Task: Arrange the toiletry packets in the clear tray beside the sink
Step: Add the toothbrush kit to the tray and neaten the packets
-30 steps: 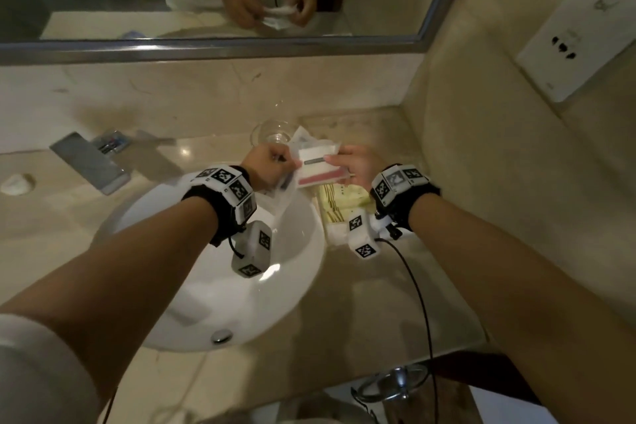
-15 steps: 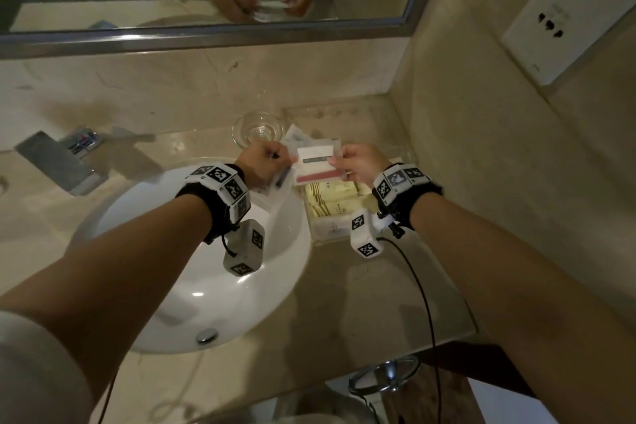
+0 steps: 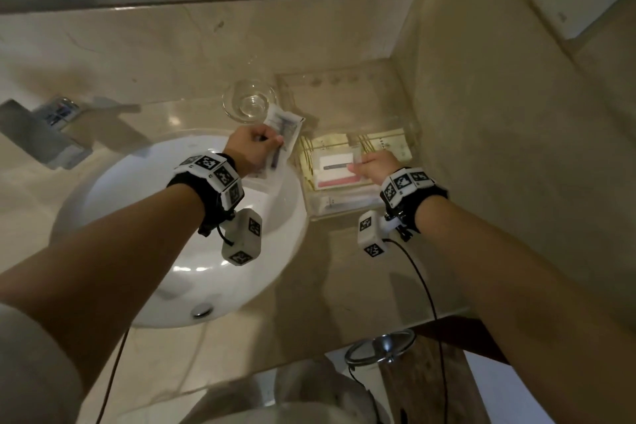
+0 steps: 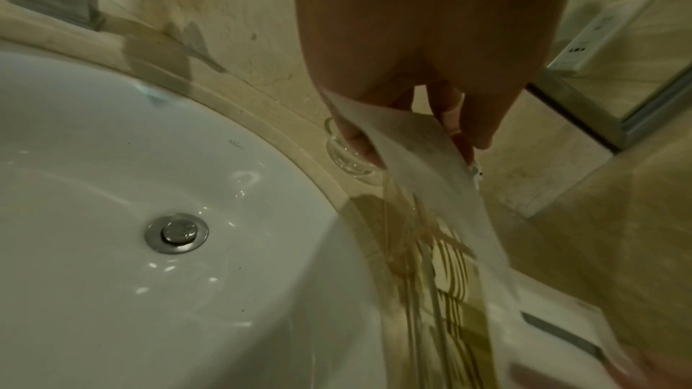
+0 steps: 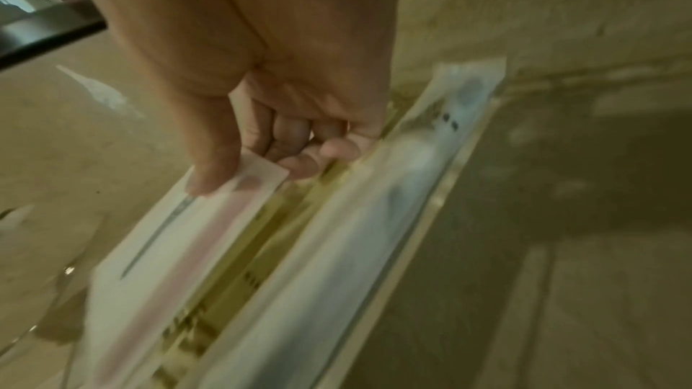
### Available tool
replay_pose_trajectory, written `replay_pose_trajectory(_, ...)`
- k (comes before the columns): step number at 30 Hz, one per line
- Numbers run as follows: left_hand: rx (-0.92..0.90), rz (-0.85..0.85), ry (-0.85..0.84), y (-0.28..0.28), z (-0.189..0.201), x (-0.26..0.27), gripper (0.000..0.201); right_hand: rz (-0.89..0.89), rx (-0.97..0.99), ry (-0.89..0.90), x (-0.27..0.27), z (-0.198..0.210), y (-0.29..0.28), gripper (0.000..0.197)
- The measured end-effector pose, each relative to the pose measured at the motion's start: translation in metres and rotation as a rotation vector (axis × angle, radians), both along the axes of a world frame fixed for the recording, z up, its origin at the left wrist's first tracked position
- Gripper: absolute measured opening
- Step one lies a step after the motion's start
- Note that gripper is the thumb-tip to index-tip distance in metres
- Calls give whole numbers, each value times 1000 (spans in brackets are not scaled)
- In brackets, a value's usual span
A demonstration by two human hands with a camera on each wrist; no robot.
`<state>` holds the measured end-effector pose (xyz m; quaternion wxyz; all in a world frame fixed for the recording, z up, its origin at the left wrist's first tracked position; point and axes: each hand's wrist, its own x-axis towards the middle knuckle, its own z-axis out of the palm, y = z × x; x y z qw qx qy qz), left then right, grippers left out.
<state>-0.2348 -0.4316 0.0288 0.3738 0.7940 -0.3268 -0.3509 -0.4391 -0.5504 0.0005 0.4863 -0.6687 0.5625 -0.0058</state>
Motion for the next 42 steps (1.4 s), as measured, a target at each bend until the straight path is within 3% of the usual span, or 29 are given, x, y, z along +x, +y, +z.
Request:
replay_pose_trajectory(5,-1,17,15,2,-7,-4,23,-23,-47,52,14,-16,10,37)
replay_pose_trajectory(10,-10,-3,16,5,-9,-7,7,22,-86,145,19,-24,12,37)
replay_pose_trajectory(16,-16,-87,34,7,2,-10,15,137,-208,338,23,-17,12,45)
replay_pose_trajectory(18,-37,-118,34,5,10,-14,18,58,-292,273,19,-10,11,40)
replay_pose_trajectory(20,-41,-139,43,4,17,-18,24,-11,-375,139,15,-5,12,47)
replay_pose_trajectory(24,-20,-222,72,-2,31,-28,41,30,-275,-138,11,7,15,47)
replay_pose_trajectory(27,-2,-337,131,-8,38,-38,65,-59,-241,-240,10,20,8,42)
replay_pose_trajectory(30,9,-391,185,-15,35,-46,75,-163,-102,-365,8,35,1,41)
replay_pose_trajectory(36,129,-454,116,-23,32,-52,63,45,8,-384,-13,47,-2,18)
replay_pose_trajectory(42,191,-530,21,-23,31,-49,33,12,-51,-295,-30,48,-9,30)
